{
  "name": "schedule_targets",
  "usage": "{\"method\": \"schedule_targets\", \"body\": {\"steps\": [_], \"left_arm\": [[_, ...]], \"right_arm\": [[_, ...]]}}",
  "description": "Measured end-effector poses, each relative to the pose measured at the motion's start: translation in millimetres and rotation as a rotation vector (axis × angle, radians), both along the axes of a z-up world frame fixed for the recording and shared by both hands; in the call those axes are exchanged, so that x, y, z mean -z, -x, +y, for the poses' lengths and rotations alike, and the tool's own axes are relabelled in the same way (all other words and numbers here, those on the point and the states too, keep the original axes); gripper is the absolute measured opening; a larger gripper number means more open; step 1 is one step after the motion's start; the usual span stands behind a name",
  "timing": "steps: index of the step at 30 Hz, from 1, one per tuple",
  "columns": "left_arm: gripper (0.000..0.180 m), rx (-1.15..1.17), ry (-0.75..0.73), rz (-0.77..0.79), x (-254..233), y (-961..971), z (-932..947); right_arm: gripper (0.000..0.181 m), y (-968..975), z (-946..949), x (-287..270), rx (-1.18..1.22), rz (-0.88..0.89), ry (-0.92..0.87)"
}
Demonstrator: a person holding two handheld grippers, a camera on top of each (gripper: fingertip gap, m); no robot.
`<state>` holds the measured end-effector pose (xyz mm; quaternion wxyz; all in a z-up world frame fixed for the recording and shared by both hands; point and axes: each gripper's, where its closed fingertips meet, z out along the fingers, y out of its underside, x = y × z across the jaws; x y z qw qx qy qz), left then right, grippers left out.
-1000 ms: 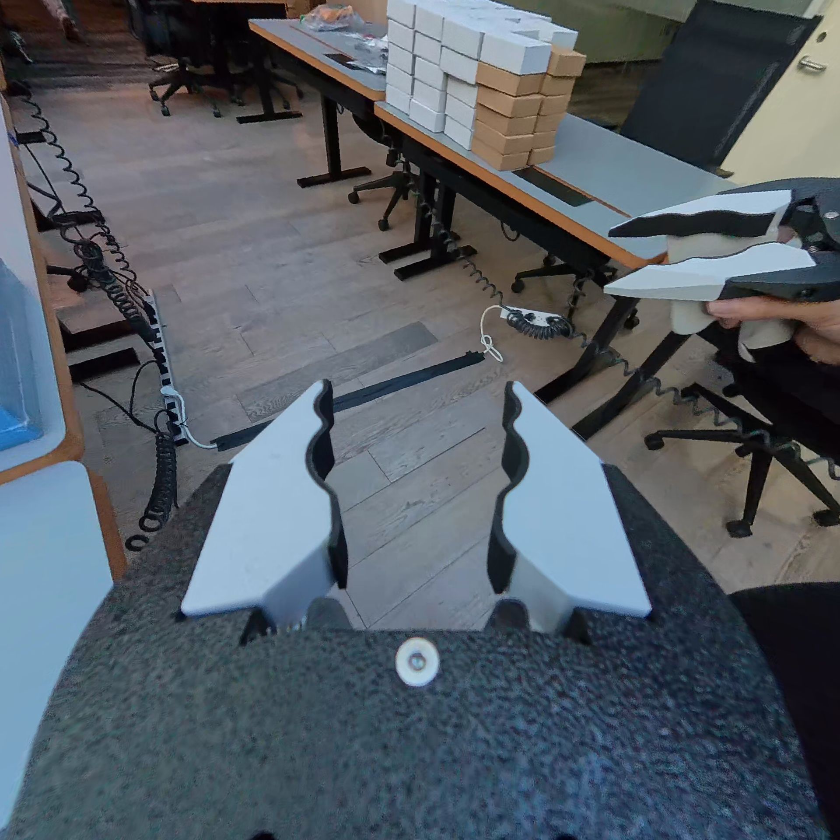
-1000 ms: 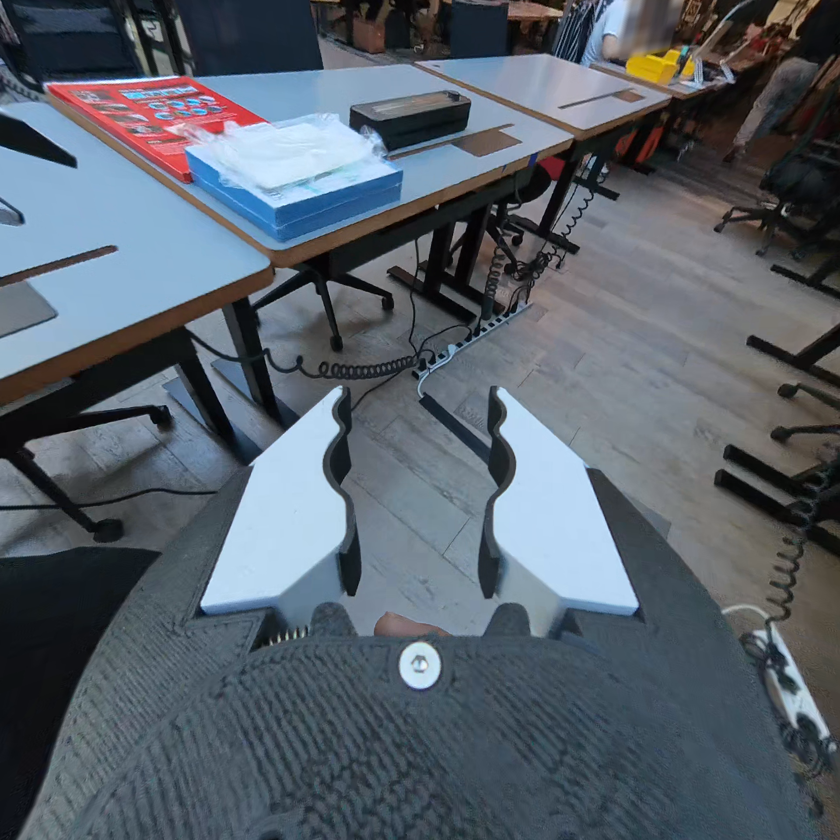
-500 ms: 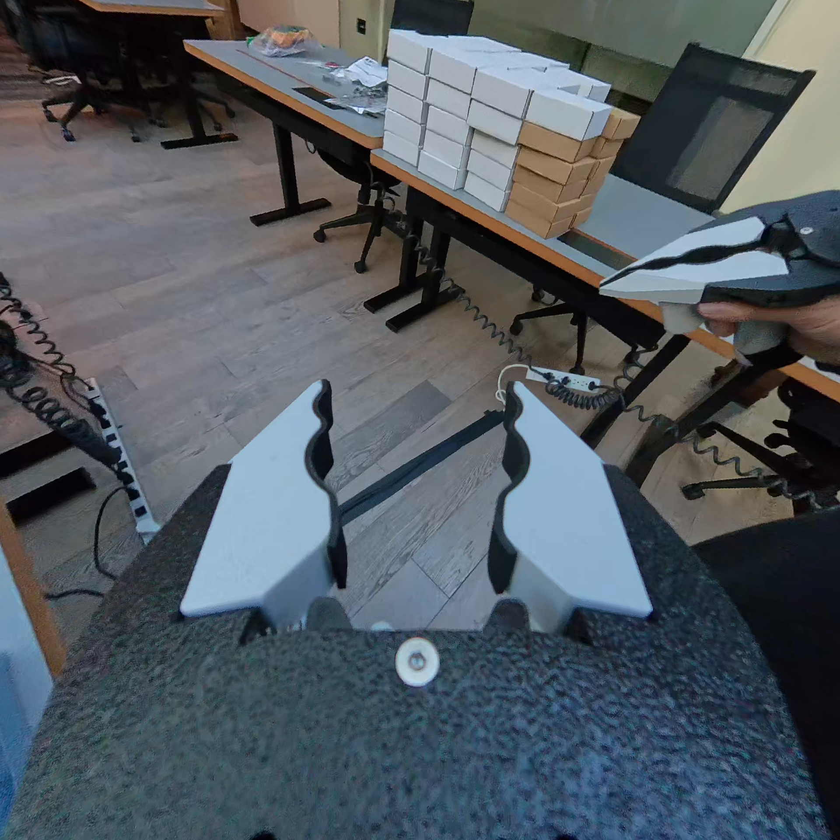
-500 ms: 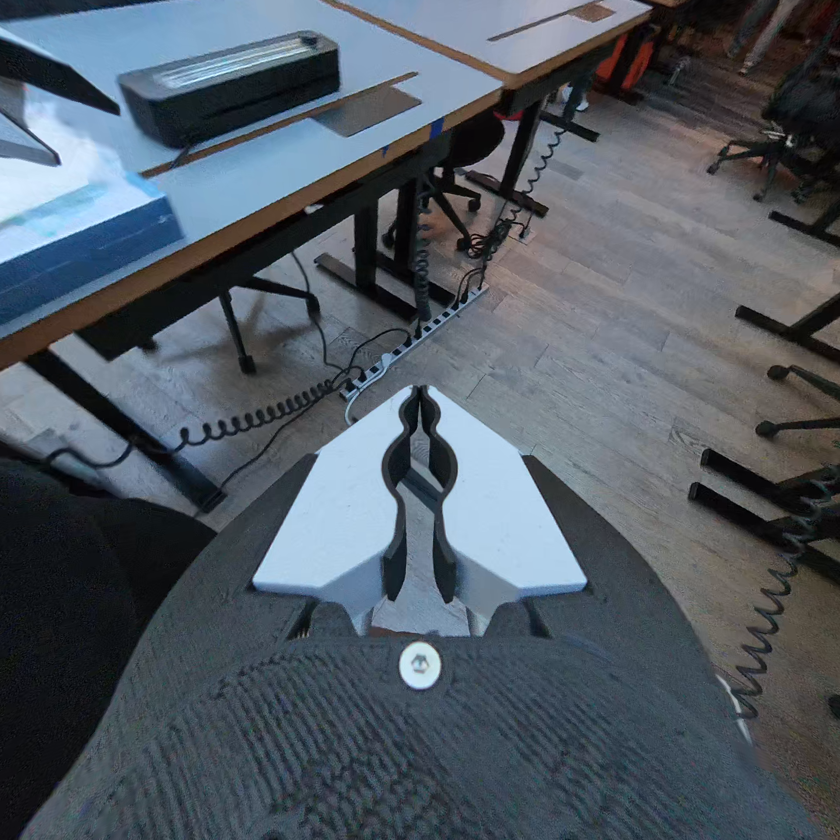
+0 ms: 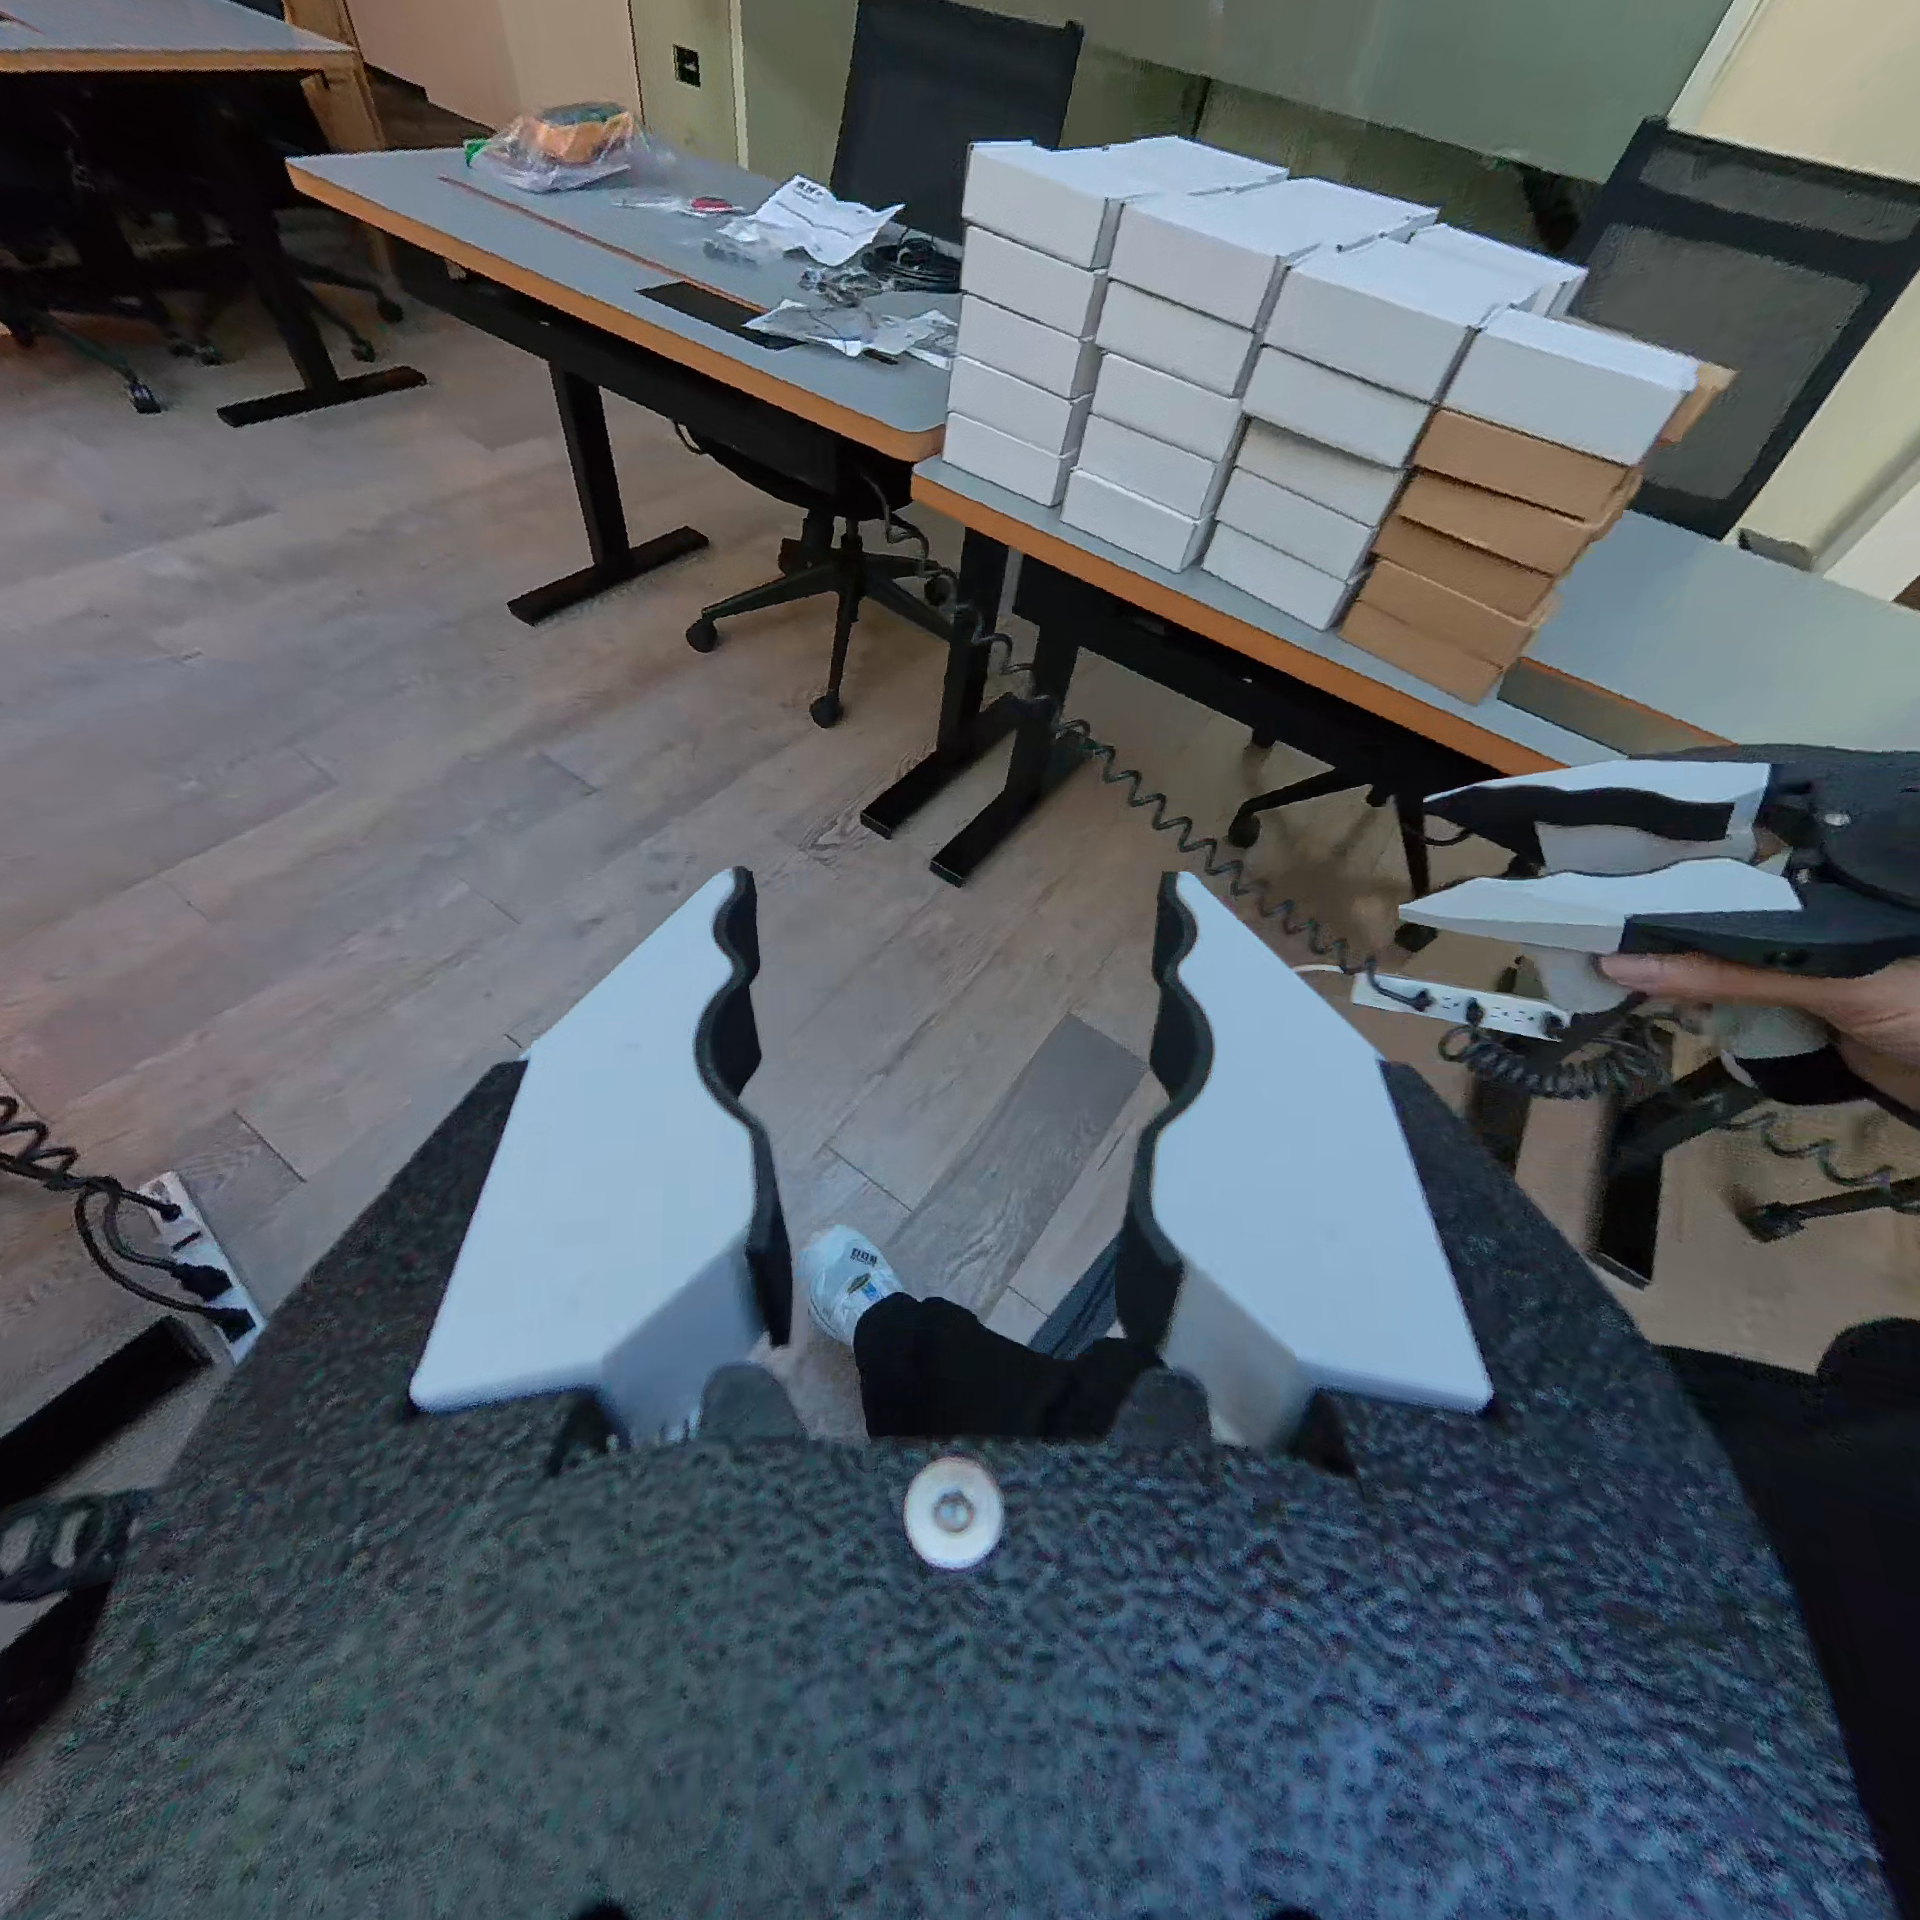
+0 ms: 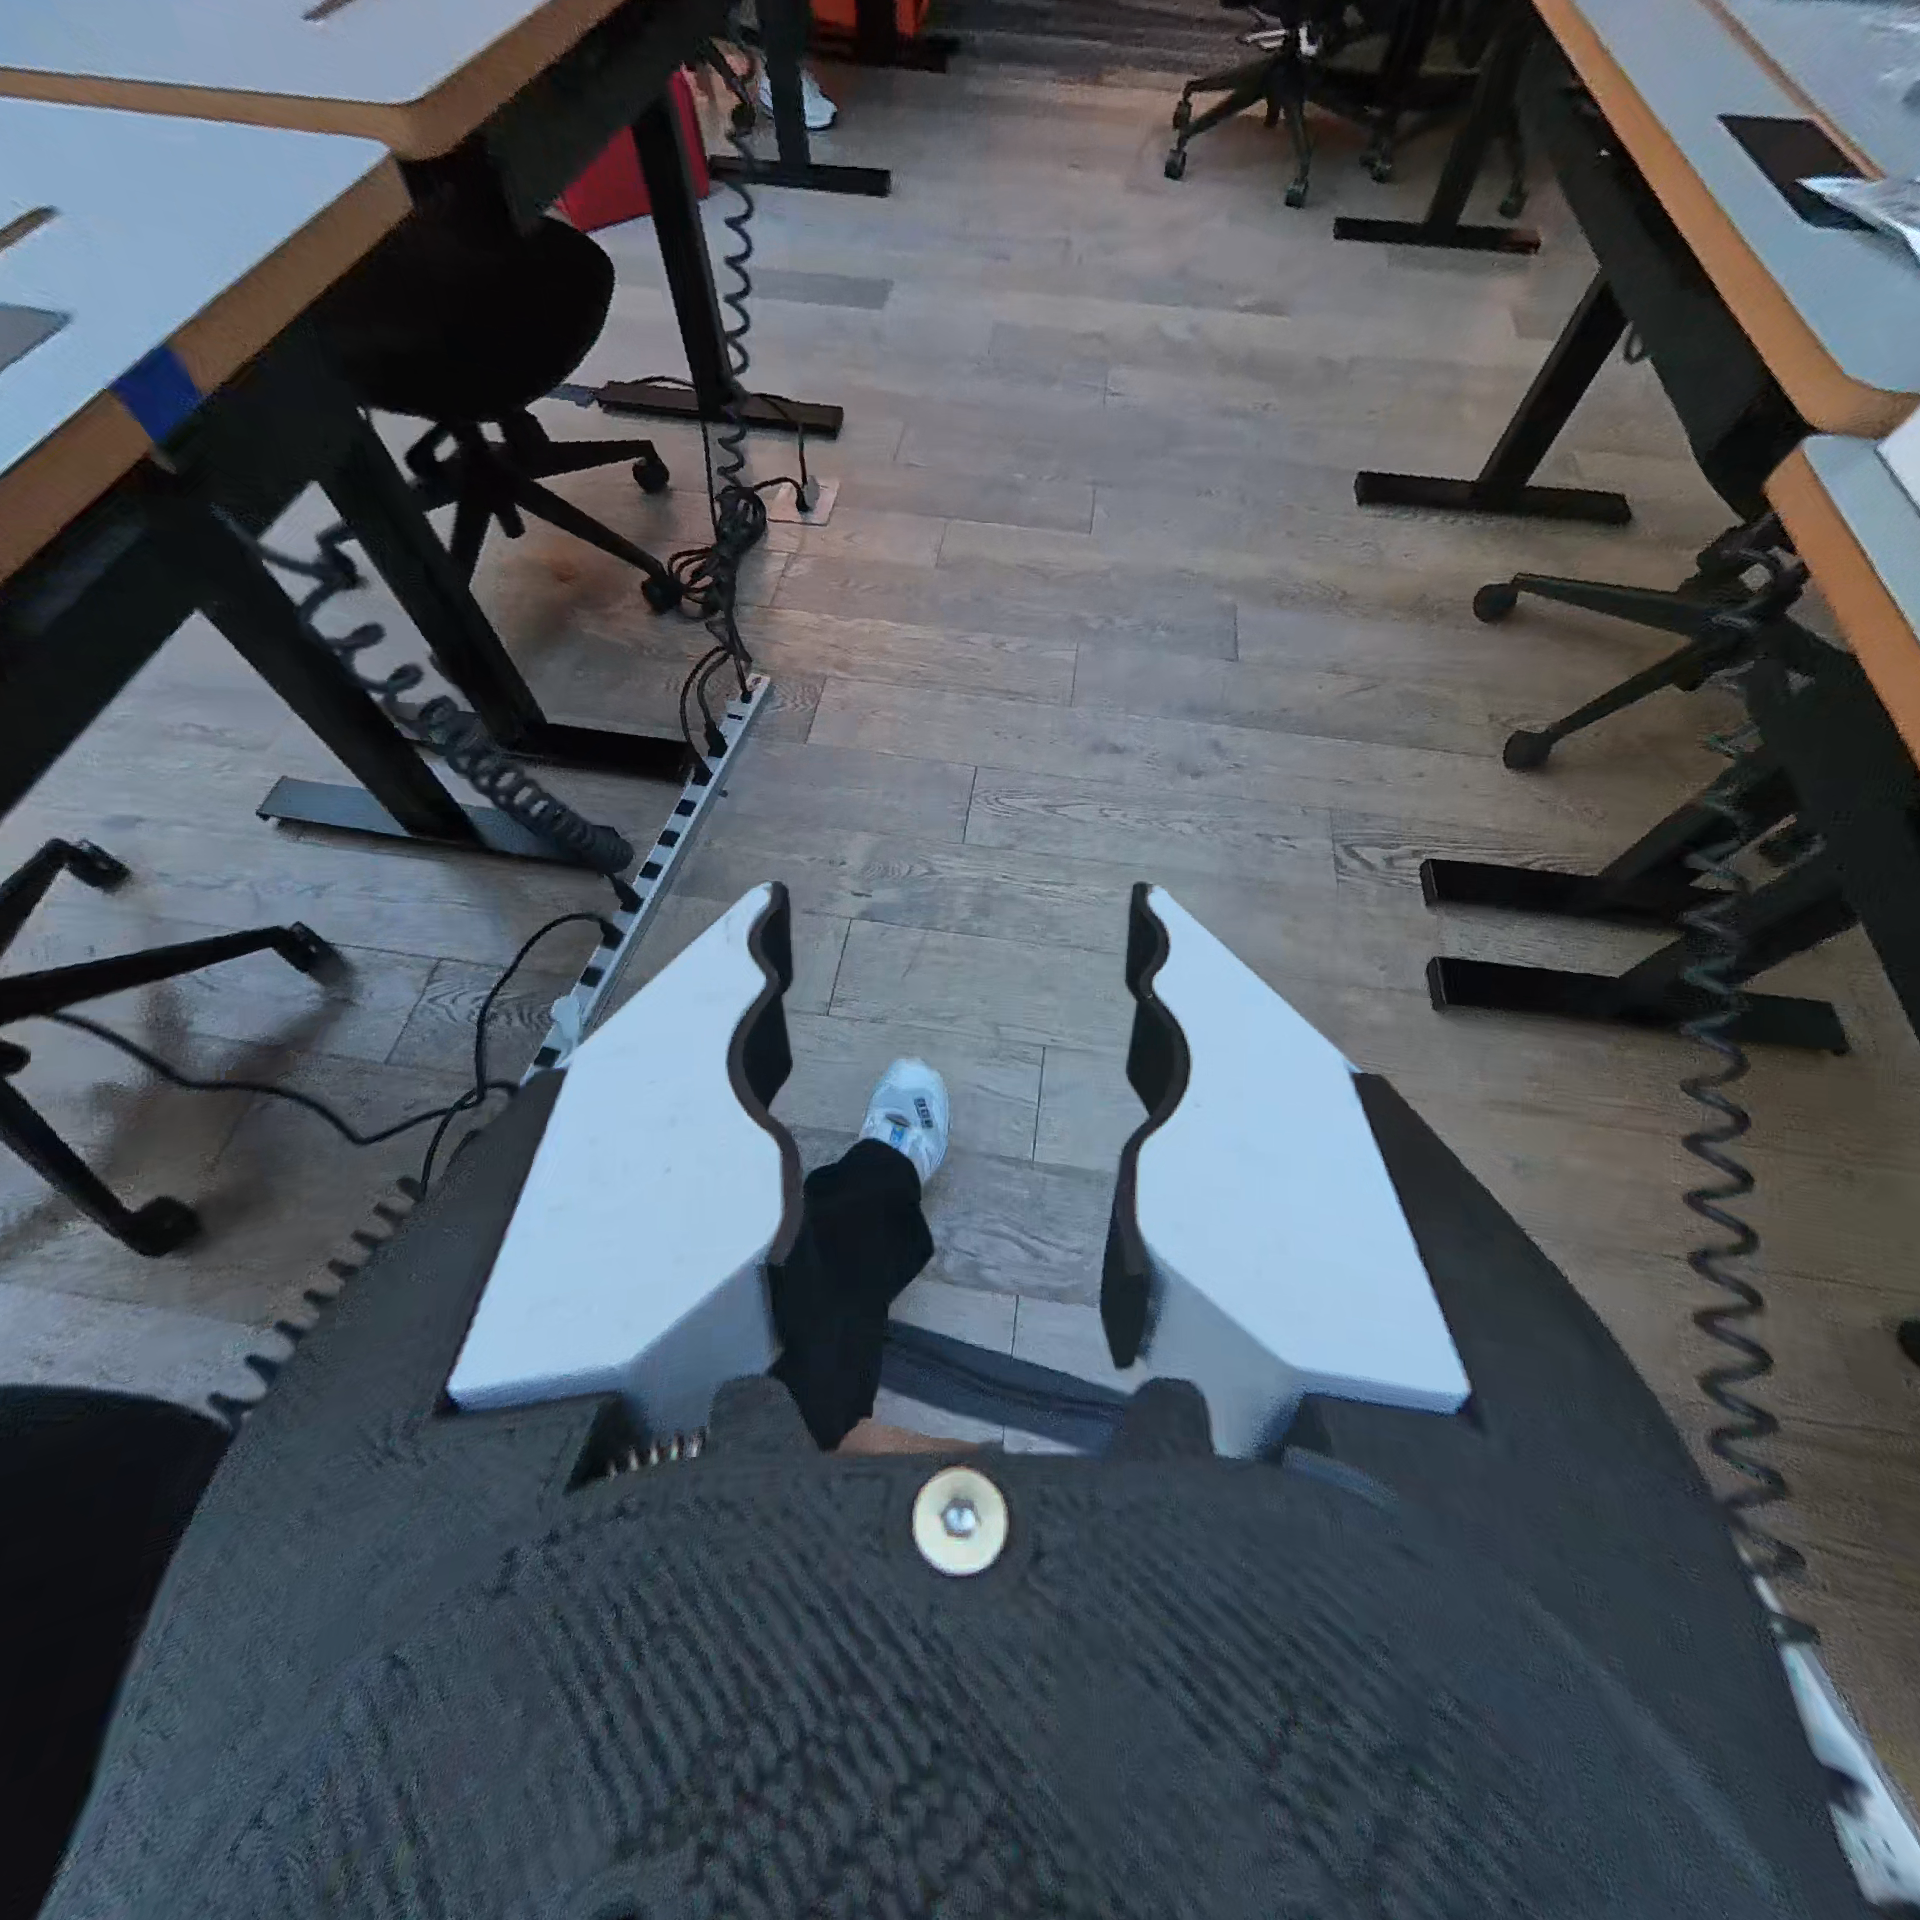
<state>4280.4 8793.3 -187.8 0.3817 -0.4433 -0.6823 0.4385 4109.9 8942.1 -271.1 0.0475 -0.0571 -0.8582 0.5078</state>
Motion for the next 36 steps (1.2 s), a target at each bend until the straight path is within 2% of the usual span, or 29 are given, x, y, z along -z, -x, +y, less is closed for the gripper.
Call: {"method": "schedule_targets", "body": {"steps": [4,7,10,12,16,23,28,31,36], "left_arm": [[0.082,-0.055,0.046,0.006,12,43,-134],[0.085,-0.162,0.049,-0.007,5,68,-246],[0.085,-0.198,0.031,0.027,-21,87,-335],[0.086,-0.215,0.081,0.028,-33,96,-389],[0.091,-0.289,0.122,0.008,-27,109,-503],[0.106,-0.243,0.076,0.053,1,174,-699],[0.105,-0.055,0.027,0.031,-4,258,-818],[0.099,0.059,0.054,0.026,-14,305,-872],[0.08,0.238,-0.032,-0.015,-7,378,-925]], "right_arm": [[0.094,63,-154,12,-0.043,0.022,0.039],[0.111,102,-295,-4,-0.114,0.013,0.057],[0.118,124,-430,-53,-0.205,0.061,0.146],[0.122,130,-506,-82,-0.242,0.044,0.191],[0.128,134,-628,-107,-0.278,0.001,0.242],[0.126,189,-780,-77,-0.239,0.091,0.169],[0.117,284,-844,-43,-0.007,0.072,0.026],[0.105,330,-862,-36,0.127,0.026,-0.009],[0.087,397,-862,-10,0.331,0.043,-0.101]]}}
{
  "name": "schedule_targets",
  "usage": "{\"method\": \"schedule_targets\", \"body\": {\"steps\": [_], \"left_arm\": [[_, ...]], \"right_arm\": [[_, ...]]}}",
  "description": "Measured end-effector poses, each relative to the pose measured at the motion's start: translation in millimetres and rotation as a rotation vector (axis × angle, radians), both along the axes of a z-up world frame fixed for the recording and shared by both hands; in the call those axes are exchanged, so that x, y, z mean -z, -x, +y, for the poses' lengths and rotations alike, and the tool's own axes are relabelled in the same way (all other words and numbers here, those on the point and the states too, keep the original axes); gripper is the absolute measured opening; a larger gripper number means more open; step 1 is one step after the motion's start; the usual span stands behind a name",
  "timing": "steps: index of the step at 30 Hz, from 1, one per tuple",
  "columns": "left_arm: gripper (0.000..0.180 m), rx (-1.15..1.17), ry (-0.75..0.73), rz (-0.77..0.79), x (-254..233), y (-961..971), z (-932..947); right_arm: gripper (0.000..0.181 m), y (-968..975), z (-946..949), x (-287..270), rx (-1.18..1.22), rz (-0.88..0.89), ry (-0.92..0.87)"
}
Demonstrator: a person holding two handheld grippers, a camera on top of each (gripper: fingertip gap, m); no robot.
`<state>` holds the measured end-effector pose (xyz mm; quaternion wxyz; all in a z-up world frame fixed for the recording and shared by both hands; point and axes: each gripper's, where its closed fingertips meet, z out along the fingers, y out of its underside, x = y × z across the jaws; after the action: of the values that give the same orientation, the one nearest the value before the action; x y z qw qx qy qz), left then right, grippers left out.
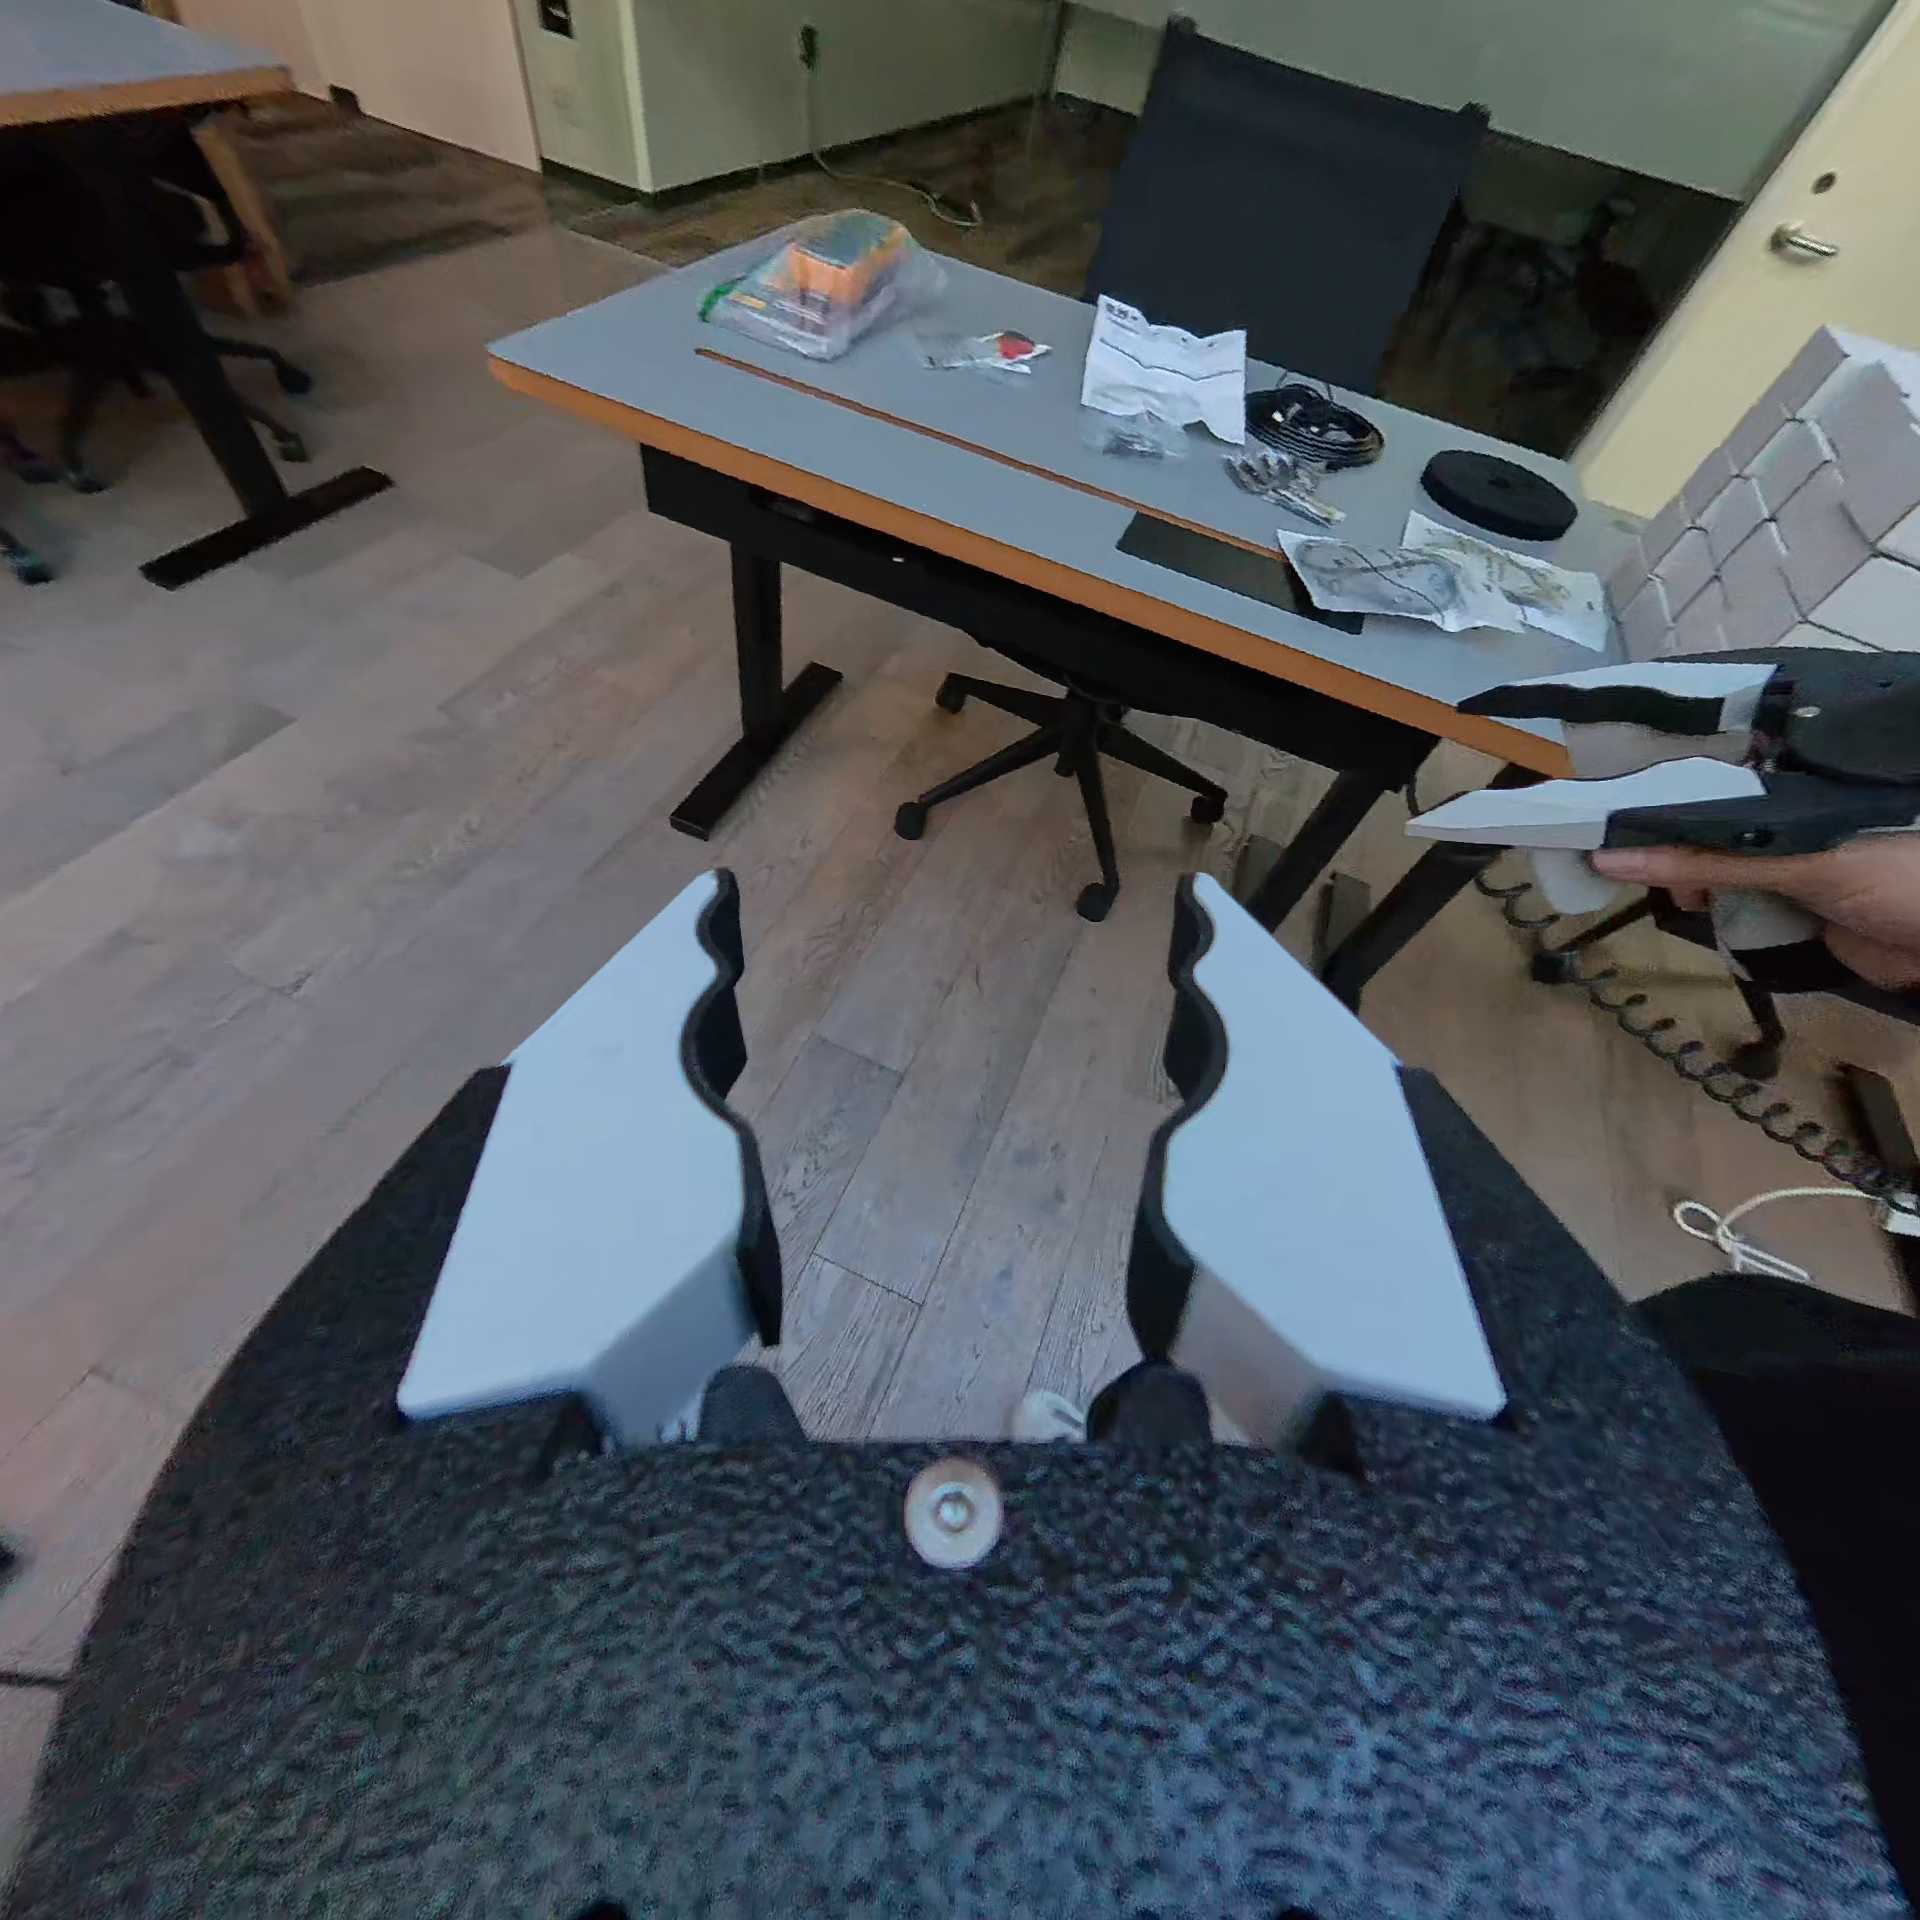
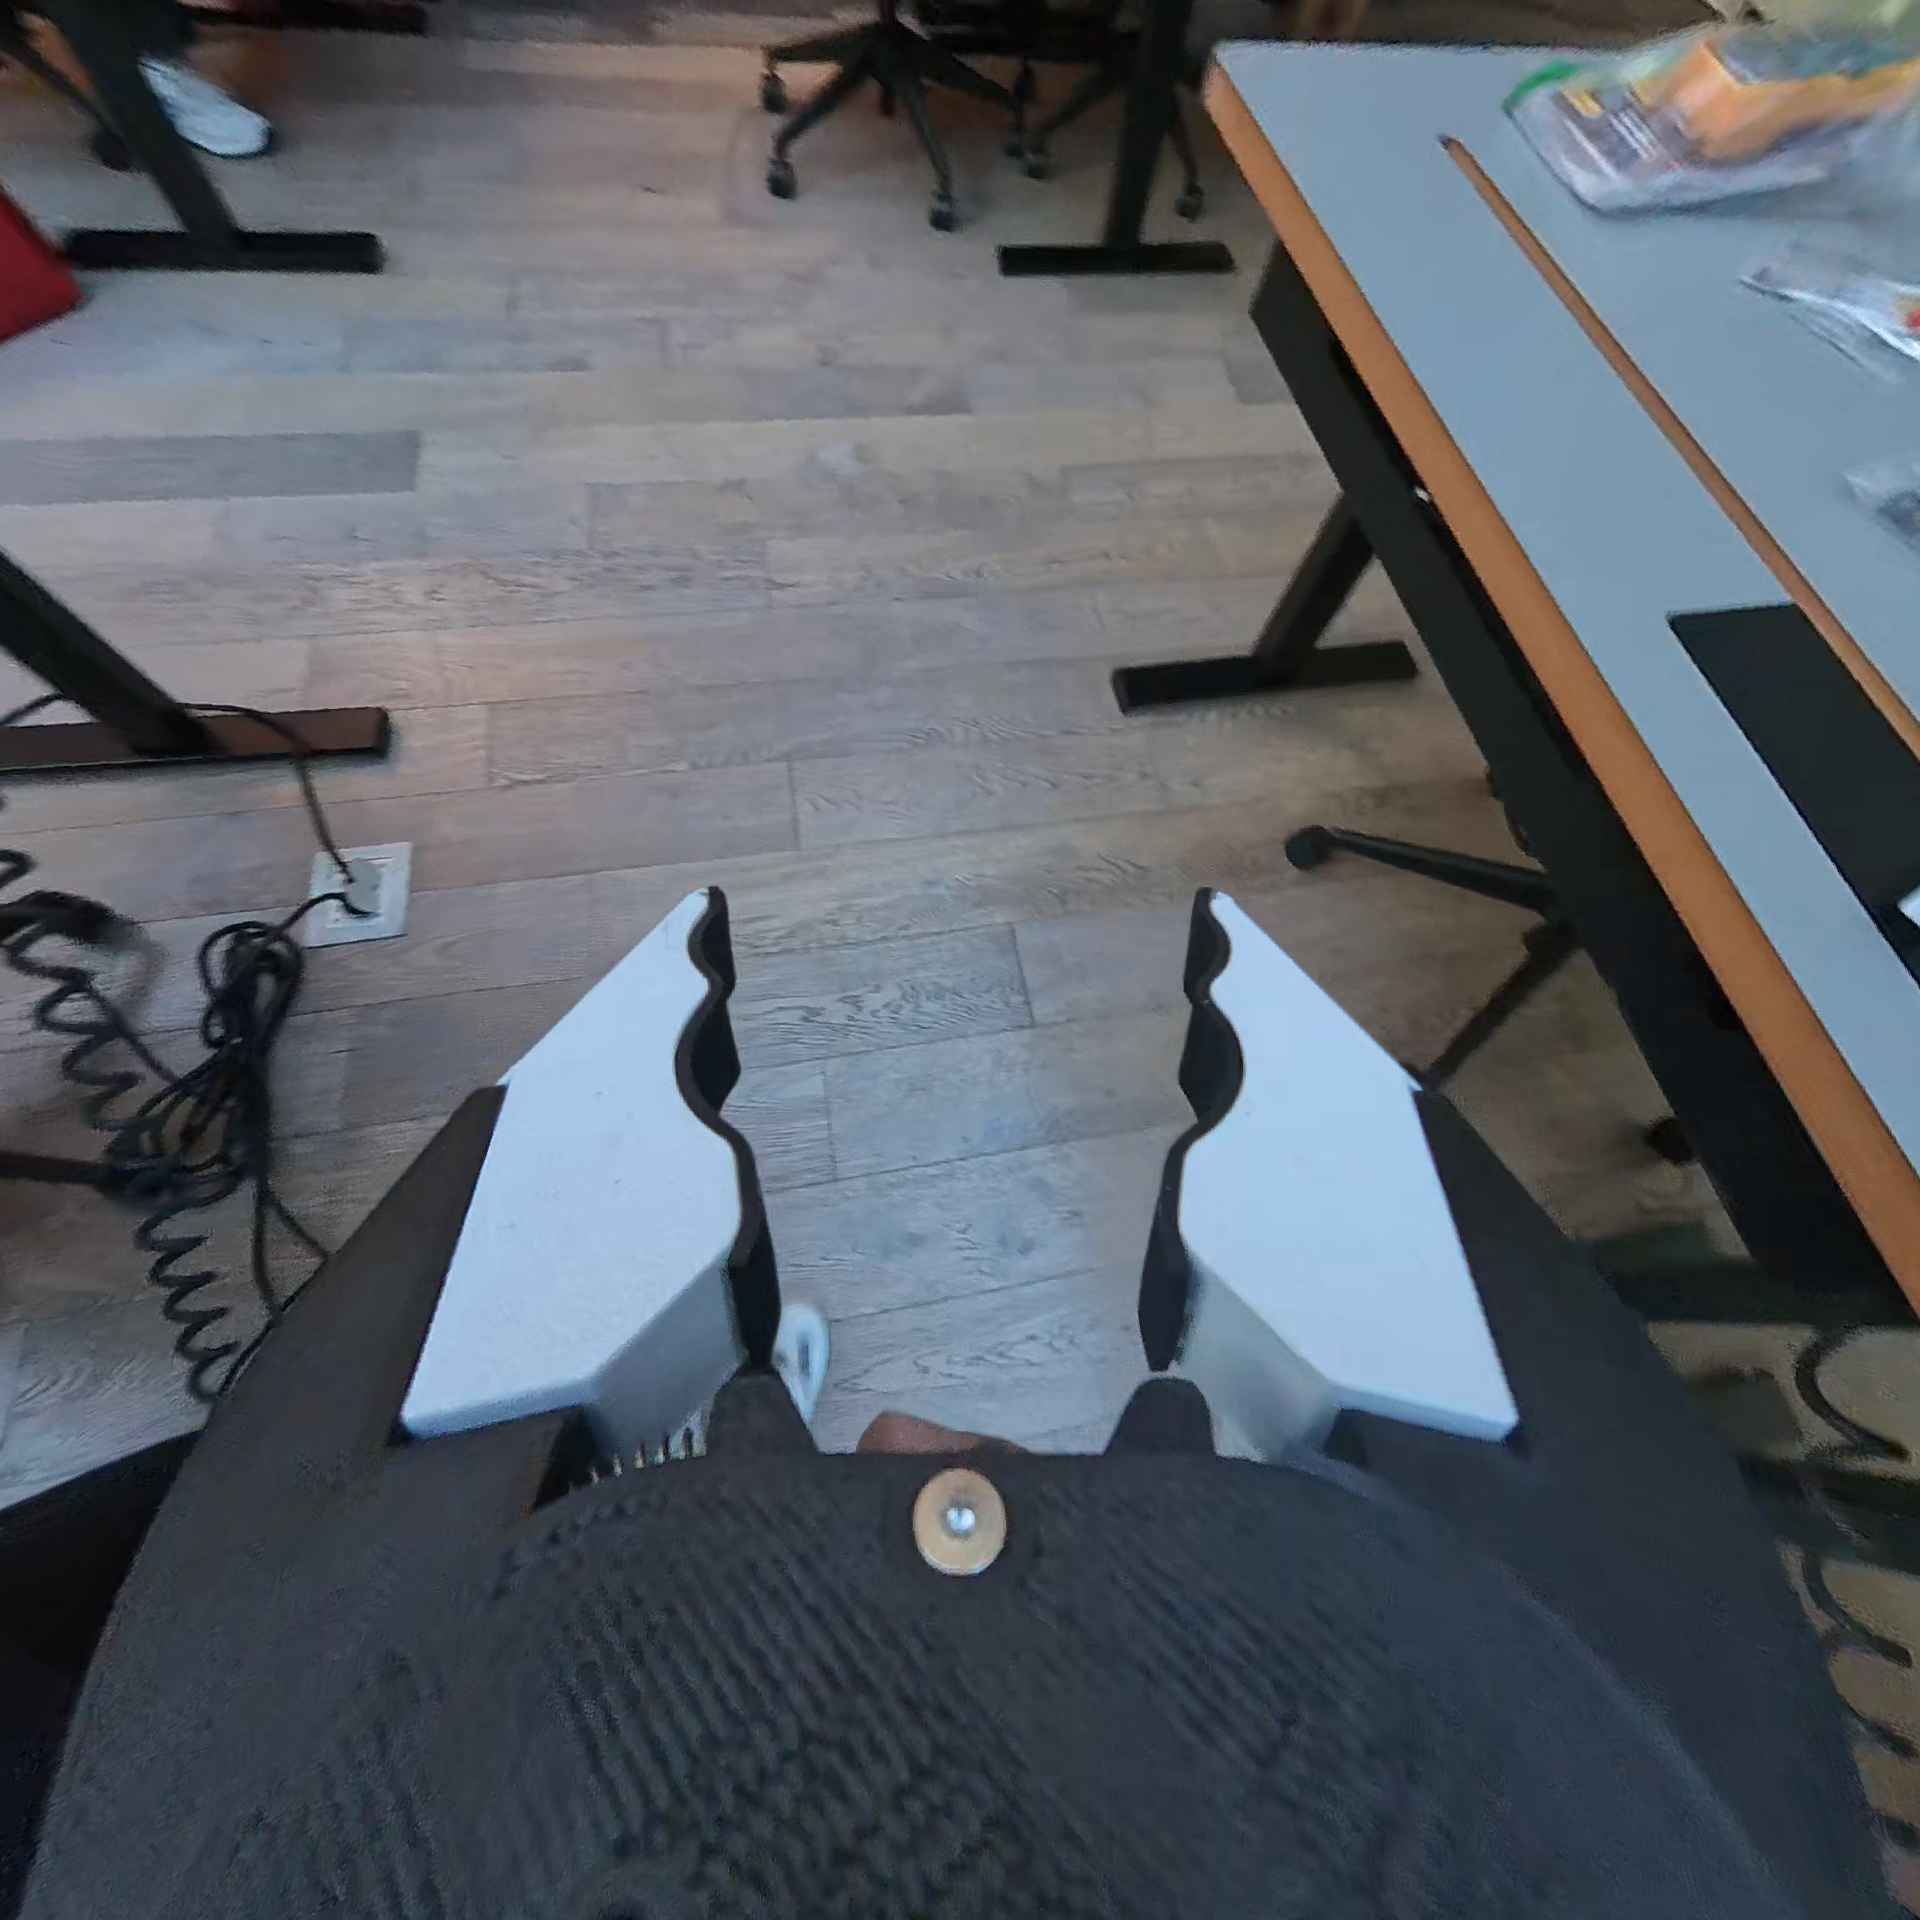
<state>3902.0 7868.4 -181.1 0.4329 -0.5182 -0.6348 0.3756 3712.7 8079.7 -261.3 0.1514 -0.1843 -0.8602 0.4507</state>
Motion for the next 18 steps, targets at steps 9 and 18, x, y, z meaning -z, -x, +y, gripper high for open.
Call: {"method": "schedule_targets", "body": {"steps": [9,18], "left_arm": [[0.026,0.099,-0.02,0.053,1,114,-80],[0.046,0.169,0.008,-0.02,16,241,-155]], "right_arm": [[0.015,137,-70,25,0.167,-0.034,0.067],[0.032,246,-183,19,0.165,-0.074,0.18]]}}
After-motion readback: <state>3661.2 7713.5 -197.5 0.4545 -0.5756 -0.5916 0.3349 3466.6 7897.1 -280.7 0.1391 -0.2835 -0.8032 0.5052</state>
